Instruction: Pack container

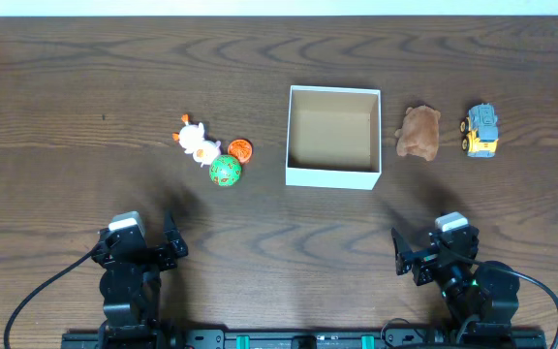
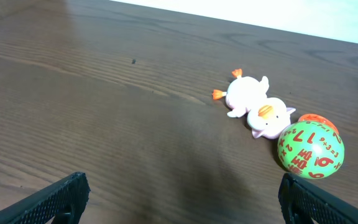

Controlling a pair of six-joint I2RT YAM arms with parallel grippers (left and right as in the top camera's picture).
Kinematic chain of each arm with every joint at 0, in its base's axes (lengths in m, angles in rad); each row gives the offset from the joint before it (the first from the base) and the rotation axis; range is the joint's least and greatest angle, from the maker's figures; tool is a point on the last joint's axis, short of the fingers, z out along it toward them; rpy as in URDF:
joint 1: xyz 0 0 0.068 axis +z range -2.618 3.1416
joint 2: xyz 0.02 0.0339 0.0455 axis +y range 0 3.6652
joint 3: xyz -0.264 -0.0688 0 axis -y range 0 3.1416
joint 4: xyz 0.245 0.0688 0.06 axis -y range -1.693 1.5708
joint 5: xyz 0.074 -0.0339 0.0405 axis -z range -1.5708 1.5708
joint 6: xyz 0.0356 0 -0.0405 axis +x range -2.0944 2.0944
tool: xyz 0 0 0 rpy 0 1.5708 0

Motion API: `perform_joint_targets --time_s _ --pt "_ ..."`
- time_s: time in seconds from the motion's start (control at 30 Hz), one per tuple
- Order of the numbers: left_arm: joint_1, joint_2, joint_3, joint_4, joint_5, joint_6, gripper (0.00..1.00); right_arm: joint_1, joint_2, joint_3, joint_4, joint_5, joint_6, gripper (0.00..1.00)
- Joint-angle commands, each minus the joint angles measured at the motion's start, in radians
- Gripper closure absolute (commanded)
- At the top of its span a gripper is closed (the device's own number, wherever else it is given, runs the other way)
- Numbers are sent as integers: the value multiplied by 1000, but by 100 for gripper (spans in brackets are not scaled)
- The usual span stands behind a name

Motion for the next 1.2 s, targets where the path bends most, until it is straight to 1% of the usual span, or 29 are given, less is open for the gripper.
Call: perform_joint_targets --time_s 0.0,0.57,0.7,0.87,0.93,1.03,1.17 --pt "4 -5 -21 -1 -1 6 2 19 -6 -3 -1 6 4 1" --pt "4 -5 -21 -1 -1 6 2 19 -6 -3 -1 6 4 1" --pt "4 -5 -21 -1 -1 6 2 19 -6 -3 -1 59 -26 1" --pt "4 -5 -21 2 -1 6 2 19 -6 -3 -1 55 -25 1" --pt "4 -5 -21 2 0 -3 2 19 -6 -3 -3 4 8 1" --pt "4 -4 -21 0 0 -17 2 19 -6 -3 1 -77 108 1" --pt "4 -4 -21 -1 0 -39 2 19 -6 -3 5 -114 243 1"
